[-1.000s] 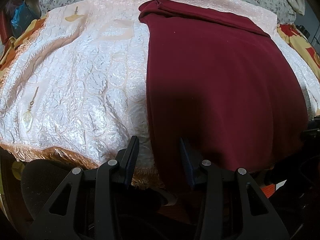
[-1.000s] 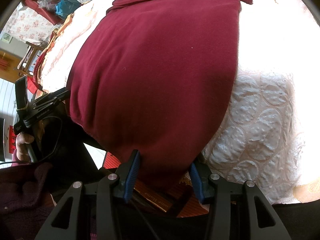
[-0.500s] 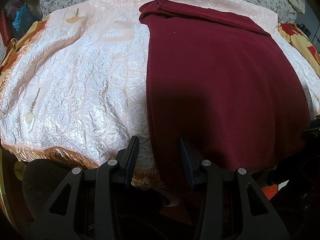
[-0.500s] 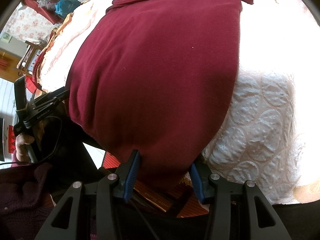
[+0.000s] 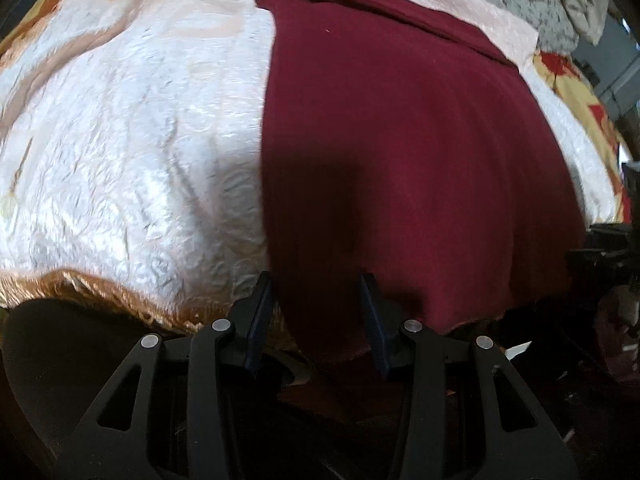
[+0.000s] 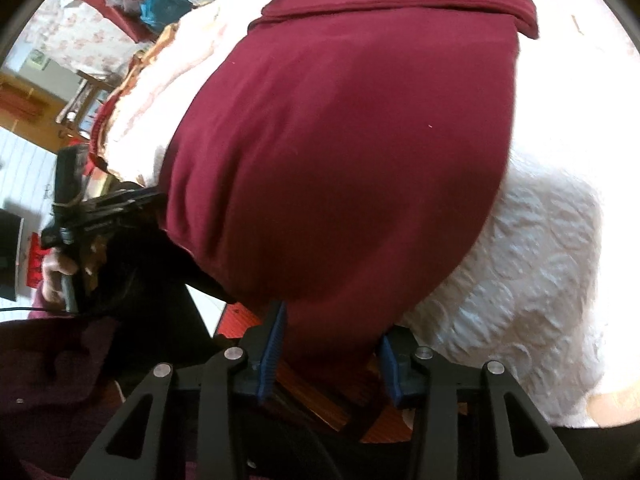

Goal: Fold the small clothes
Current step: 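Grasp the sweater hem with both grippers and fold it toward the collar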

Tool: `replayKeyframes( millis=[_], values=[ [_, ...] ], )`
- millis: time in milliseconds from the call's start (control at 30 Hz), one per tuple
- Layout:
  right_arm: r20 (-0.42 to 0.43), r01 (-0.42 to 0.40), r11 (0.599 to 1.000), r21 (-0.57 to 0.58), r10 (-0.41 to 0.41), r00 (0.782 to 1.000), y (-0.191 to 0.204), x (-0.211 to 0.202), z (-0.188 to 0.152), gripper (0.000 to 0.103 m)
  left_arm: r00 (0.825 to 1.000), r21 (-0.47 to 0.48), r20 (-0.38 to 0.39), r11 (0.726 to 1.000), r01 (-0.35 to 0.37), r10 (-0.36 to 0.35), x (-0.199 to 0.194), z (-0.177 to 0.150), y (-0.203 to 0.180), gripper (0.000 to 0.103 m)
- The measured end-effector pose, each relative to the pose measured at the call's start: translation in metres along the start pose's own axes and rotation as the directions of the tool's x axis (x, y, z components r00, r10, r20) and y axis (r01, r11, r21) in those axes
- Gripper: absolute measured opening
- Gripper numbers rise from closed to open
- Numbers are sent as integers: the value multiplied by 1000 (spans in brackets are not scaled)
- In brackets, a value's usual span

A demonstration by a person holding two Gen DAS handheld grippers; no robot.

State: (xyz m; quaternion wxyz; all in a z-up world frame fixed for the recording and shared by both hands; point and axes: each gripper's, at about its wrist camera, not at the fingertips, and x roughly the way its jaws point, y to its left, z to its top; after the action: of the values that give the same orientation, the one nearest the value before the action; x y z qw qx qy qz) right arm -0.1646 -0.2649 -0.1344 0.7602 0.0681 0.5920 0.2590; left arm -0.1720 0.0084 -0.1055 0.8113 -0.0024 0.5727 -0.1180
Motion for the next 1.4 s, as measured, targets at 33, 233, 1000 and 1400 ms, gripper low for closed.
replayKeyframes(
  millis=[33,233,1000,1400],
  values=[
    [-7,4,1000,-1,-4,1000,0,3,0,41,1000,7,-6,1000,-5,5,2,2,0,41],
    [8,-23,1000,10,23,1000,-3,6,0,37,998,-25,-29,998,51,-52,6,6,10,40],
    [456,-152,988,20,127,881,-41,-122,110,12,912,-85,356,965,250,-205,-66,194,32,7],
    [549,-144,967,209,6,836,-120,-106,216,12,919,-157,375,968,195,-124,-1,316,54,7]
  ],
)
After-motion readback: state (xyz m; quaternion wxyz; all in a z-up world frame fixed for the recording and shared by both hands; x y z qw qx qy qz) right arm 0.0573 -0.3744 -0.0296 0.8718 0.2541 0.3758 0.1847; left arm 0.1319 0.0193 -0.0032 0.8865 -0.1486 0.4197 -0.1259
